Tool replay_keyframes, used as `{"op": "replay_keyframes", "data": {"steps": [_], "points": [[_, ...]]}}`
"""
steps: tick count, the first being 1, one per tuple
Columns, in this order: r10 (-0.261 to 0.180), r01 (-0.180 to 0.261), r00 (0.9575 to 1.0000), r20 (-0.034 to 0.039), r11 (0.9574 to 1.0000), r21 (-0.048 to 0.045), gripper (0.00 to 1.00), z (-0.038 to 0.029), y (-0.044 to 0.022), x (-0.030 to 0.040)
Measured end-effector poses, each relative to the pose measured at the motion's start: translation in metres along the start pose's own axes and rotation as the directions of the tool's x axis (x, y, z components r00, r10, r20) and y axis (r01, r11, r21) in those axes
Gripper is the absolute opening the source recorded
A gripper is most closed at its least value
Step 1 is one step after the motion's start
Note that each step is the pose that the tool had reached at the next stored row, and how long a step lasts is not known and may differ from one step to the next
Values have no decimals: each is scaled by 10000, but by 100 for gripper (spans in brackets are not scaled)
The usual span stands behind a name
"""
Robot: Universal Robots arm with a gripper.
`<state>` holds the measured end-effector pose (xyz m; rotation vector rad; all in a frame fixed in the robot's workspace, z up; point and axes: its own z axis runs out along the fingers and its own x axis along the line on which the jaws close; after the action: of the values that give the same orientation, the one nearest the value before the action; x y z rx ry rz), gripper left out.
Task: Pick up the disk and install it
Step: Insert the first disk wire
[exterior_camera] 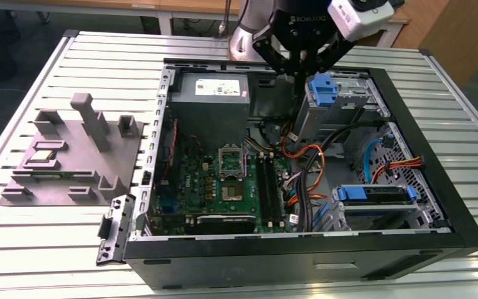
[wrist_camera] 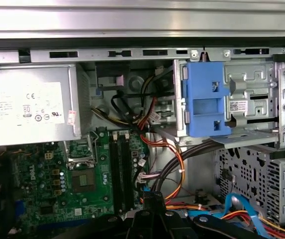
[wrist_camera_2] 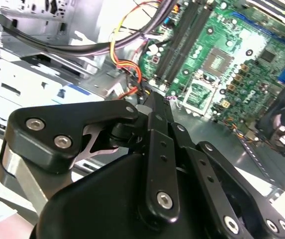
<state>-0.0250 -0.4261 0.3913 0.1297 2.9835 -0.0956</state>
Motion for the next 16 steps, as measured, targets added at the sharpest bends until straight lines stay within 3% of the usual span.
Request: {"op": "replay_keyframes", "data": {"steps": [9, 16], "points": [[-1, 1, 10000, 0, 10000, 2, 10, 30, 18, -196], [0, 0, 10000, -1, 10000, 0, 10, 35, 21, -225]]}}
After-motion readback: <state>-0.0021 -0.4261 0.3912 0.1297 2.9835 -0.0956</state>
